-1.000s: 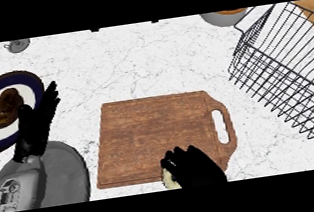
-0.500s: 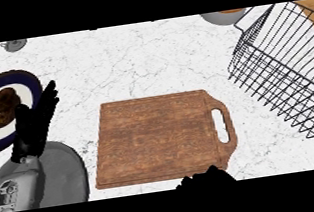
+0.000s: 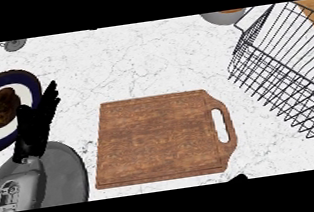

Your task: Pick the cupcake from the cutting board and place it in the basket

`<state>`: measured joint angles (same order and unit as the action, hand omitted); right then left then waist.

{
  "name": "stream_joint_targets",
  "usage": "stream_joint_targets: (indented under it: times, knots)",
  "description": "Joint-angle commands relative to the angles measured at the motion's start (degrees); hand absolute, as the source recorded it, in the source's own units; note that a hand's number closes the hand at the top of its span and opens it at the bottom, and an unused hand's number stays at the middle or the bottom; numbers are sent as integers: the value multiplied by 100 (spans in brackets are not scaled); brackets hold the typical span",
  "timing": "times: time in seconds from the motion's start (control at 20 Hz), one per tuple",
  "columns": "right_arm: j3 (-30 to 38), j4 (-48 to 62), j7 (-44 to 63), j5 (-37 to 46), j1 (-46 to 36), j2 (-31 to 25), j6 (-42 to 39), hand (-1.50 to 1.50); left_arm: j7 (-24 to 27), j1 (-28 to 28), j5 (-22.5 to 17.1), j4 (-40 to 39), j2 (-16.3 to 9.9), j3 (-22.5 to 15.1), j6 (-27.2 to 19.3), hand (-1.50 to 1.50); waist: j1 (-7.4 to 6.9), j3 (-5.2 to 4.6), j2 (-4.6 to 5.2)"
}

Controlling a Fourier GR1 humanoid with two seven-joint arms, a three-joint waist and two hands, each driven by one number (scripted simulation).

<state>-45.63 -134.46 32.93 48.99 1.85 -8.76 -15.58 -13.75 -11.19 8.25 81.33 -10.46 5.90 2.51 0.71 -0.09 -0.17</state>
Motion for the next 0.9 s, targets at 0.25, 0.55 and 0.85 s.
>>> stream_joint_targets:
  times: [0.25, 0.55, 0.85]
  knots:
    - [816, -1499, 1557, -777, -1205, 866, -1064, 150, -32, -269, -76, -166, -58, 131, 13, 0, -29, -11, 11]
    - [1942, -1151, 2153, -1205, -2378, 876, -1135, 150, 31, -47, 137, -34, 138, -139, -107, 0, -76, -3, 13]
    - [3449, -141, 2411, -1063, -4000, 500, -2677, 150, 145, 8, 9, 5, -73, 54, 28, 0, -42, -6, -15]
